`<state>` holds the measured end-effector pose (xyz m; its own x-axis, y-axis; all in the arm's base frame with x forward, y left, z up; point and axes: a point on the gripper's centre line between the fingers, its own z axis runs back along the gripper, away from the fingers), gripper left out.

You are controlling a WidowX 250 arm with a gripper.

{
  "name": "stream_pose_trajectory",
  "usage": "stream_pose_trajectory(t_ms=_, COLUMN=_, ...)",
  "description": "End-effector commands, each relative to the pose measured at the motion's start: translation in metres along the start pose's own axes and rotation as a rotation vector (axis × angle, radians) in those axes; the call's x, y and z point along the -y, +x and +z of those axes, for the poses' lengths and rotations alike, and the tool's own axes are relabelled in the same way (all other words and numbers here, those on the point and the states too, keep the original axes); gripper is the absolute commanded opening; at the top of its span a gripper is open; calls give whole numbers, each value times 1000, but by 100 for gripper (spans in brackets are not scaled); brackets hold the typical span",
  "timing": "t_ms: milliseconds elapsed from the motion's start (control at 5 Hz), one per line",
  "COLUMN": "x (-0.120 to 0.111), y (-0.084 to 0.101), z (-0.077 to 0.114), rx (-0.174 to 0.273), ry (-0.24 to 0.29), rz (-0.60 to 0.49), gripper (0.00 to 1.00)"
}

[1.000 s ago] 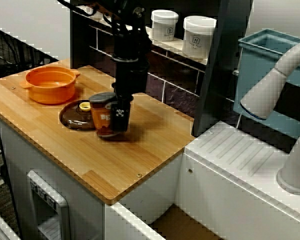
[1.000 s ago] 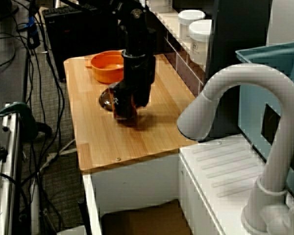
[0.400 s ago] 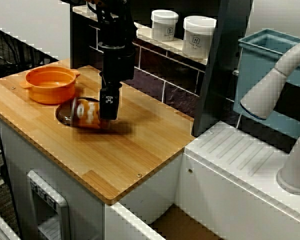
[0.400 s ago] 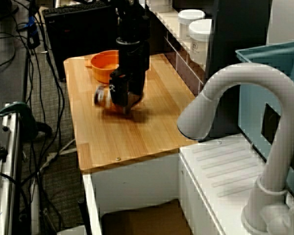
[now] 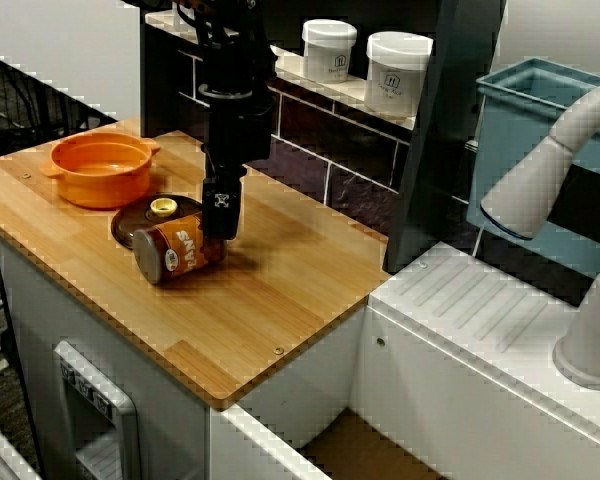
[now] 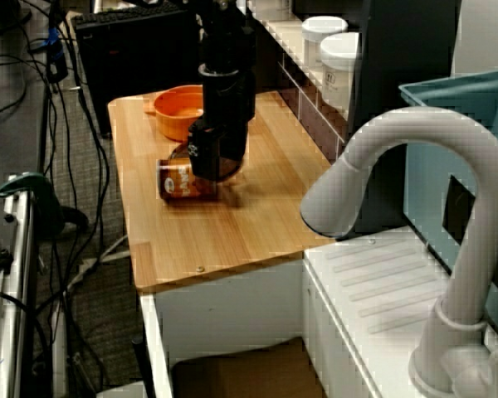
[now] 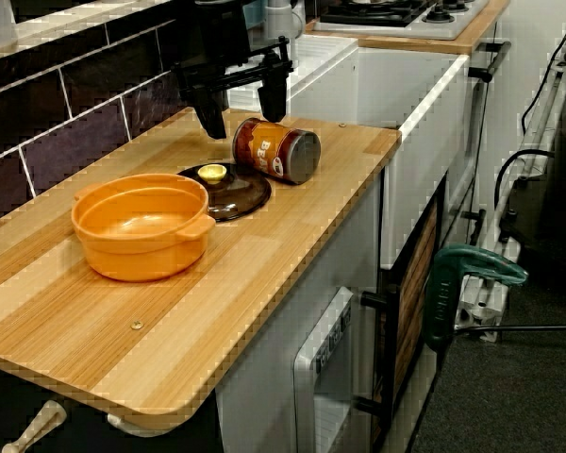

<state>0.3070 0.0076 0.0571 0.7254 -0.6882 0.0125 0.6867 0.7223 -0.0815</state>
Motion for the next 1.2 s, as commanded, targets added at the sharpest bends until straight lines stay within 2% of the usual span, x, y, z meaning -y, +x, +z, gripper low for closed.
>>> stream_pose_trajectory(t_ms=0, x=-5, y=1, z=26, rx=61, ry=7, rz=50, gripper=100)
stream_pose_trajectory(t_ms=200, x=-7, y=-4, z=50, rx=102, ry=-50, rz=92, gripper=100)
stream_pose_trajectory(t_ms=400, x=-10, y=-16, z=71, rx=127, ry=-80, rz=133, gripper=100)
stream_pose_trajectory(t_ms=600, x=-14, y=-41, z=78, rx=134, ry=-52, rz=208, gripper=100)
stream_pose_trajectory(t_ms=1000, x=-15, y=-71, z=47, rx=72, ry=50, rz=320, gripper=100)
